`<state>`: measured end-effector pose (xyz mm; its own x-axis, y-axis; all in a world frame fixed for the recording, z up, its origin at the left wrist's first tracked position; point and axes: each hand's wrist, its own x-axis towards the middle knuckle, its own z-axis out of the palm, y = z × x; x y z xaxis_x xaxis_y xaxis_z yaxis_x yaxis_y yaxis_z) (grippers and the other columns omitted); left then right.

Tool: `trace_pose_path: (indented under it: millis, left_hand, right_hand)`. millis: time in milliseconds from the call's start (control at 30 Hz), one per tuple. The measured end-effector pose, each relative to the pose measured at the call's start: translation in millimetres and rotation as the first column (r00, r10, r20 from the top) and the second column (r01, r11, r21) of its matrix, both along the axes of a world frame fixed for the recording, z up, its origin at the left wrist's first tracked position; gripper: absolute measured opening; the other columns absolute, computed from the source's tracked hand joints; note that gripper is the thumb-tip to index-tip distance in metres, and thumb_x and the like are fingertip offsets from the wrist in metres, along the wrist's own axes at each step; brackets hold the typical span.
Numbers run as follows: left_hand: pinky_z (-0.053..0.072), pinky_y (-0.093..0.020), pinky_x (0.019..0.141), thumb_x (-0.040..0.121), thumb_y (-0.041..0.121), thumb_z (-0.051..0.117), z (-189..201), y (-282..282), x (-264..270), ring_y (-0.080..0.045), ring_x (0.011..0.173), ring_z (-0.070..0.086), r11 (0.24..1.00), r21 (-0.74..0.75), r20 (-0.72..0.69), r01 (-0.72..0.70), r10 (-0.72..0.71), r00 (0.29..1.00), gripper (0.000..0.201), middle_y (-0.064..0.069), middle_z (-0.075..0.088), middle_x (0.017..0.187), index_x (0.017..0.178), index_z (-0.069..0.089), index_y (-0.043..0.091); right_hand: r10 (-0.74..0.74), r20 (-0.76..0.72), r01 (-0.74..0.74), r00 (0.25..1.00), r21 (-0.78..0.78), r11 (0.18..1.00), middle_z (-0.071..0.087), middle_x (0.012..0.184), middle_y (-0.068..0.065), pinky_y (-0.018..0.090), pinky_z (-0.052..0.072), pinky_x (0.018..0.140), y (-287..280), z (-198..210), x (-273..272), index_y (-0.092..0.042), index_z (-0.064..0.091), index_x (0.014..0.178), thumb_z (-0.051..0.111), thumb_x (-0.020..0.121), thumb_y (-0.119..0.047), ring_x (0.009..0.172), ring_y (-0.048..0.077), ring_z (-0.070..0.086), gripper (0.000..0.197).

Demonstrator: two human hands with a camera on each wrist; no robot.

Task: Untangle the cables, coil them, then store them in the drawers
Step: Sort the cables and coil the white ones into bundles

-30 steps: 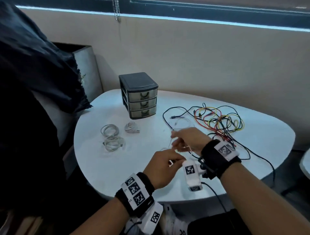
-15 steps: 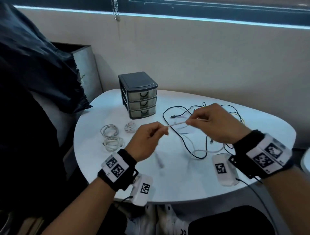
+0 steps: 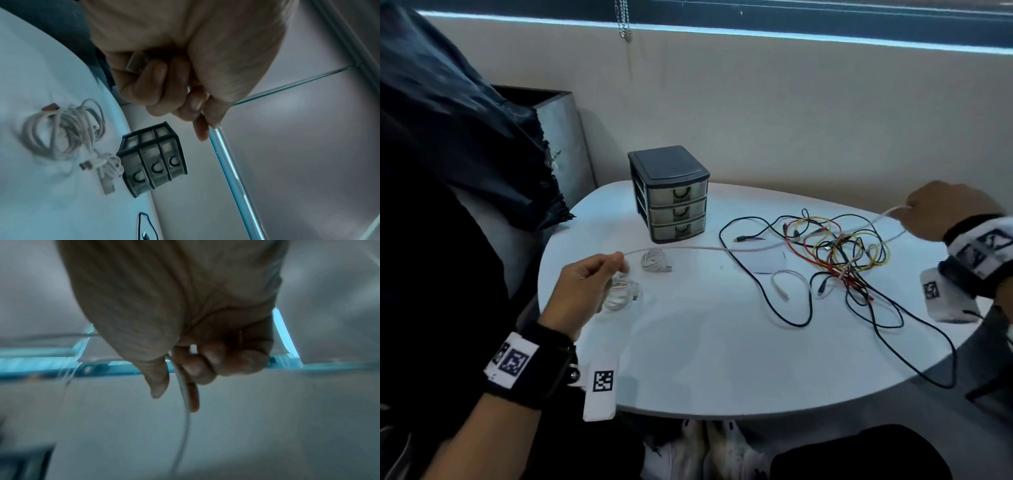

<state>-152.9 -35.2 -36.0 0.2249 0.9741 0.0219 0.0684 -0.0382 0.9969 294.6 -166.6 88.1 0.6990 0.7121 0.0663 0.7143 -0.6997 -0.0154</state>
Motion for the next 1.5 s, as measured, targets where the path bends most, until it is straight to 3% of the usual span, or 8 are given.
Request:
trace_pose_path:
  millis: [133, 267, 500, 700, 900, 1067, 1300, 1500]
  left_hand:
    - [0.017, -0.013, 0.039, 0.097, 0.034, 0.060, -6.0, -18.8, 16.0, -0.013, 0.034, 0.020, 0.995, -0.099, -0.048, 0.013, -0.018, 0.999, 0.039, -0.002, 0.034, 0.044, 0.069, 0.064, 0.007]
    - [0.015, -0.017, 0.039, 0.100, 0.030, 0.054, -5.0, -33.4, 38.4, -0.013, 0.036, 0.020, 0.992, -0.121, -0.071, -0.046, 0.037, 0.997, 0.043, -0.001, 0.029, 0.043, 0.064, 0.058, 0.008]
    - [0.016, -0.017, 0.040, 0.102, 0.023, 0.044, 20.5, -76.5, 70.9, -0.010, 0.041, 0.020, 0.933, -0.229, 0.164, 0.277, -0.244, 0.956, 0.038, 0.003, 0.031, 0.049, 0.067, 0.054, 0.012]
    - [0.016, -0.020, 0.040, 0.101, 0.038, 0.044, 12.2, -93.3, 48.7, -0.009, 0.041, 0.018, 0.912, -0.342, 0.450, 0.226, -0.052, 0.891, 0.039, 0.002, 0.023, 0.054, 0.074, 0.055, 0.014]
    - [0.054, -0.021, 0.065, 0.101, 0.023, 0.039, 18.1, -100.0, 54.8, -0.015, 0.077, 0.068, 0.972, -0.163, 0.636, 0.171, -0.029, 0.771, 0.028, -0.001, 0.065, 0.071, 0.093, 0.061, 0.007]
    - [0.055, -0.033, 0.094, 0.108, 0.025, 0.030, 6.4, -101.0, 65.1, -0.030, 0.105, 0.070, 0.985, -0.156, 0.643, 0.070, 0.047, 0.765, 0.039, -0.009, 0.068, 0.067, 0.073, 0.041, 0.011]
    - [0.042, -0.022, 0.071, 0.106, 0.021, 0.042, -37.1, -116.6, 57.7, -0.007, 0.076, 0.065, 0.934, 0.130, -0.194, 0.332, -0.304, 0.933, 0.037, 0.006, 0.067, 0.068, 0.075, 0.062, 0.016]
    - [0.054, -0.031, 0.064, 0.095, 0.044, 0.041, -13.2, -135.2, 65.9, -0.015, 0.040, 0.039, 0.910, -0.067, 0.171, 0.409, -0.394, 0.903, 0.046, 0.000, 0.041, 0.039, 0.068, 0.060, 0.011]
  right_hand:
    - [0.180, -0.532, 0.133, 0.828, 0.497, 0.857, 0.062, 0.076, 0.020, 0.028, 0.058, 0.048, 21.3, 3.7, -18.6, -0.005, 0.068, 0.093, 0.072, 0.086, -0.013, 0.049, 0.019, 0.062, 0.011]
    - [0.320, -0.565, -0.046, 0.760, 0.445, 0.894, 0.071, 0.095, 0.018, 0.030, 0.053, 0.063, 36.8, -20.9, -70.1, -0.020, 0.044, 0.138, 0.066, 0.087, 0.002, 0.082, 0.027, 0.066, 0.060]
    - [0.770, -0.456, -0.382, 0.447, 0.681, 0.625, 0.066, 0.117, -0.017, 0.015, 0.042, 0.097, 12.6, -86.6, -222.2, -0.032, 0.061, 0.125, 0.055, 0.100, -0.029, 0.111, -0.006, 0.057, 0.027]
    - [0.729, -0.618, -0.005, 0.294, 0.762, 0.647, 0.064, 0.064, -0.008, 0.021, 0.048, 0.061, 1.1, -131.1, -241.9, -0.022, 0.076, 0.093, 0.066, 0.093, -0.012, 0.057, 0.009, 0.057, 0.014]
    - [0.579, -0.661, -0.147, 0.478, 0.589, 0.794, 0.071, 0.078, -0.021, 0.031, 0.055, 0.074, -15.4, -170.6, -230.3, -0.029, 0.078, 0.100, 0.065, 0.094, -0.027, 0.069, 0.003, 0.062, 0.015]
    - [0.551, -0.757, -0.341, 0.351, 0.444, 0.829, 0.074, 0.081, -0.015, 0.023, 0.050, 0.074, -71.4, -144.9, -244.2, -0.028, 0.079, 0.089, 0.066, 0.092, -0.033, 0.072, -0.002, 0.062, 0.015]
    - [0.700, -0.658, -0.263, 0.276, 0.649, 0.714, 0.069, 0.072, -0.007, 0.014, 0.038, 0.062, -99.5, -90.7, -239.4, -0.023, 0.077, 0.084, 0.061, 0.088, -0.037, 0.060, -0.001, 0.052, 0.022]
    - [0.622, -0.593, 0.128, 0.511, 0.768, 0.628, 0.073, 0.073, -0.015, 0.010, 0.045, 0.069, -49.3, -119.4, -220.8, -0.022, 0.075, 0.078, 0.070, 0.089, -0.012, 0.068, -0.004, 0.062, 0.016]
